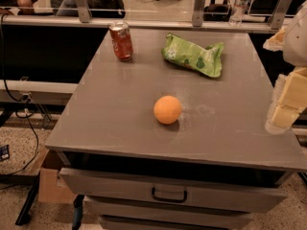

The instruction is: Move green rice chip bag near orange

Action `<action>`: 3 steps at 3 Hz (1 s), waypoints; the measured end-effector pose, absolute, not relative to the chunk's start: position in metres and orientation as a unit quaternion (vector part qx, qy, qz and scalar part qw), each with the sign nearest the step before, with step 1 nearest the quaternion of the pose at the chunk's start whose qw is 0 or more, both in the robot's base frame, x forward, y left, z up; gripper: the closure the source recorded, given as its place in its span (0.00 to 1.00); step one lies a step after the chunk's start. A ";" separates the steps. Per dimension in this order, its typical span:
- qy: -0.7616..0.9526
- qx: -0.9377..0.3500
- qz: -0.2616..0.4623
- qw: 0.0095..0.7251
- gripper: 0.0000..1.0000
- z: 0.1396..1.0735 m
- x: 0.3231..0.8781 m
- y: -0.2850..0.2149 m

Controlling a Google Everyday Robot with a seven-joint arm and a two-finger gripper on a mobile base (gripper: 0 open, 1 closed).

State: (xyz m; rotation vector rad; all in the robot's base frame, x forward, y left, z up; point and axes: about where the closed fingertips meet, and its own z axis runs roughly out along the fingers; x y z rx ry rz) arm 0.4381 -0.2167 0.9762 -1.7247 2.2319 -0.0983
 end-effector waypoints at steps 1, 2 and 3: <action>0.781 -0.603 -0.034 0.159 0.00 0.976 0.438 -0.217; 0.788 -0.585 -0.024 0.190 0.00 0.975 0.455 -0.223; 0.808 -0.529 0.003 0.260 0.00 0.969 0.495 -0.243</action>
Offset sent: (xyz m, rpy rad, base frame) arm 0.0761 -0.0304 -0.0048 0.2624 -0.1343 -0.1418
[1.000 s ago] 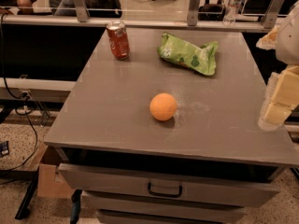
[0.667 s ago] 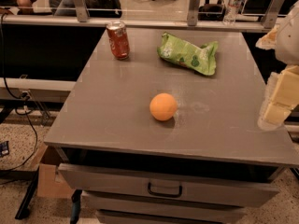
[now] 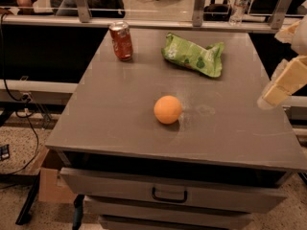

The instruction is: Move green rice chip bag near orange

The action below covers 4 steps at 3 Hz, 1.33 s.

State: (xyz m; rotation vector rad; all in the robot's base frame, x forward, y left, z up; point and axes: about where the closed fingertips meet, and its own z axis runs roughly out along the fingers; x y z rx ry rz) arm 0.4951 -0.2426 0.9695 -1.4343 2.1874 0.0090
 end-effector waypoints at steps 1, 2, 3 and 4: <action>0.817 -0.475 0.022 0.325 0.00 0.959 0.535 -0.262; 0.820 -0.428 0.038 0.378 0.00 0.949 0.567 -0.270; 0.824 -0.379 0.068 0.417 0.00 0.936 0.597 -0.269; 0.821 -0.352 0.107 0.438 0.00 0.926 0.627 -0.255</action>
Offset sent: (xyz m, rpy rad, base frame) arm 0.1185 -0.0431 -0.0313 0.3841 -0.2547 -0.2682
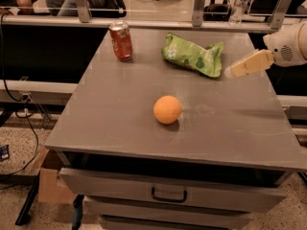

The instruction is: Move green rice chip bag near orange

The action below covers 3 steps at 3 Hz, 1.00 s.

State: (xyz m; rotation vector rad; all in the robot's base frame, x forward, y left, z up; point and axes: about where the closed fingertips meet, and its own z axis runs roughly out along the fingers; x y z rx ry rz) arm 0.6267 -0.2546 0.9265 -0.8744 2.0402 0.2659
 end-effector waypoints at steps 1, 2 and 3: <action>0.821 -0.352 0.107 0.438 0.00 0.926 0.627 -0.255; 0.817 -0.334 0.121 0.454 0.00 0.921 0.636 -0.251; 0.809 -0.285 0.157 0.489 0.00 0.907 0.665 -0.247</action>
Offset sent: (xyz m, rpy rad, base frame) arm 0.0347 0.0081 -0.0199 0.1992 -0.0662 -0.0810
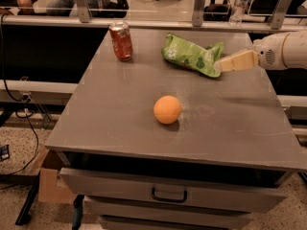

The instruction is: Move green rice chip bag near orange

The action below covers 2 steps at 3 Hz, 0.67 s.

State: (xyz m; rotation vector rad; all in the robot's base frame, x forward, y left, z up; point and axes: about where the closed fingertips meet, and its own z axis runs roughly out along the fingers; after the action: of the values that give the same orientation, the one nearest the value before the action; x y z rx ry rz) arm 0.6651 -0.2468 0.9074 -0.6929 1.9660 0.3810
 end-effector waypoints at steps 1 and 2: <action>0.808 -0.283 0.167 0.489 0.00 0.897 0.682 -0.240; 0.812 -0.288 0.188 0.472 0.00 0.876 0.694 -0.226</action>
Offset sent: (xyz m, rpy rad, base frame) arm 0.0345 0.0252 -0.0427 0.0466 0.0750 0.0570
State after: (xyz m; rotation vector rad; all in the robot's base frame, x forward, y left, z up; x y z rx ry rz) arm 0.6940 -0.2260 0.8758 -0.7048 1.9872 0.4605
